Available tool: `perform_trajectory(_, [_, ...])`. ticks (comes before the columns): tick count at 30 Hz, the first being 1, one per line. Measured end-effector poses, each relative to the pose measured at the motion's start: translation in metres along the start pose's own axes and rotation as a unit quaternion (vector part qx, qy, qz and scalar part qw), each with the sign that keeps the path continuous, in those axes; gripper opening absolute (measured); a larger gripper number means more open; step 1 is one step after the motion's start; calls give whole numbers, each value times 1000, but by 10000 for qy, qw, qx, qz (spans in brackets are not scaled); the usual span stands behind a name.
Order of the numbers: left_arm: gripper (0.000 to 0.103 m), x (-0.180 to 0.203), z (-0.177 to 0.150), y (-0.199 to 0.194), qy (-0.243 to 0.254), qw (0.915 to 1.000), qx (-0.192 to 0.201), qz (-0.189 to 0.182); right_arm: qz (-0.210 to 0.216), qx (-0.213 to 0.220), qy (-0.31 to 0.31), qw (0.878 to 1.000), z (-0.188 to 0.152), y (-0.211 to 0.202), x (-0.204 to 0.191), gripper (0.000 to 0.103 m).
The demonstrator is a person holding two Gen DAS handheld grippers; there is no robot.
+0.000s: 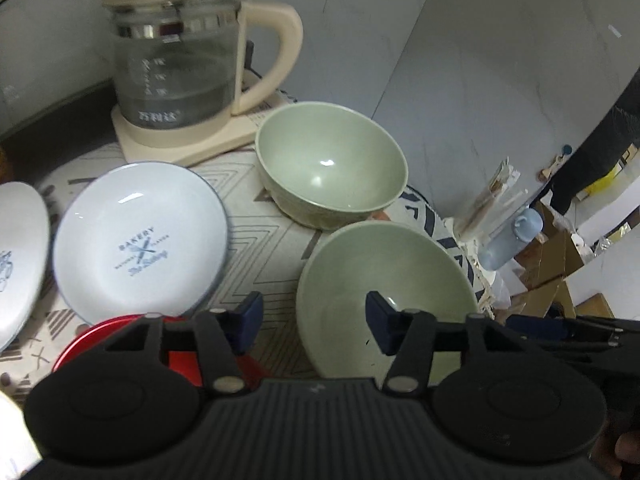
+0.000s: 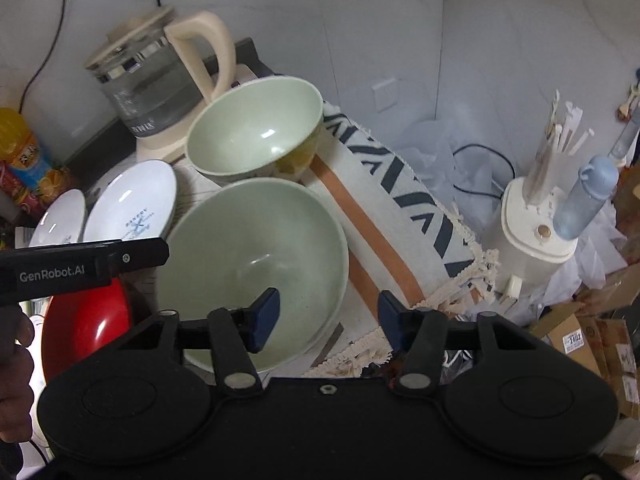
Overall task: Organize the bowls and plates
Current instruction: 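Move both grippers toward the rim of the large pale green bowl, then close both grippers on the large pale green bowl rim and lift it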
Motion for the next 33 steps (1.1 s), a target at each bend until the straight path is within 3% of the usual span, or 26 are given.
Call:
perform_trajectory(3, [49, 2, 0, 13, 18, 9998, -160, -71, -6, -140, 92, 9999, -3, 12, 1, 43])
perform_trajectory(6, [39, 4, -3, 28, -12, 9992, -384, -116, -53, -282, 209, 9994, -6, 23, 4, 34])
perform_trajectory(18, [16, -1, -8, 63, -192, 9963, -798, 252, 198, -521, 256, 9981, -15, 48, 2, 20])
perform_trajectory(20, [11, -2, -9, 67, -191, 9960, -808, 319, 203, -575, 206, 9979, -15, 53, 2, 20])
perform_trajectory(26, [10, 1, -5, 62, -423, 9965, -667, 261, 135, -532, -128, 9984, -7, 54, 4, 17])
perform_trajectory(33, [10, 7, 4, 29, -661, 9973, -214, 241, 335, -79, -227, 9991, 13, 23, 4, 17])
Point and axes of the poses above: each gripper's, at about its wrist camera, not at the fingertips, and y roughly the way its jaws point, x to its right, z to its top, the point moved 8 cm from there along y, roughly the way its jaws point, and after that the axes turned 1 degree about -x, right-handed, at the moved point
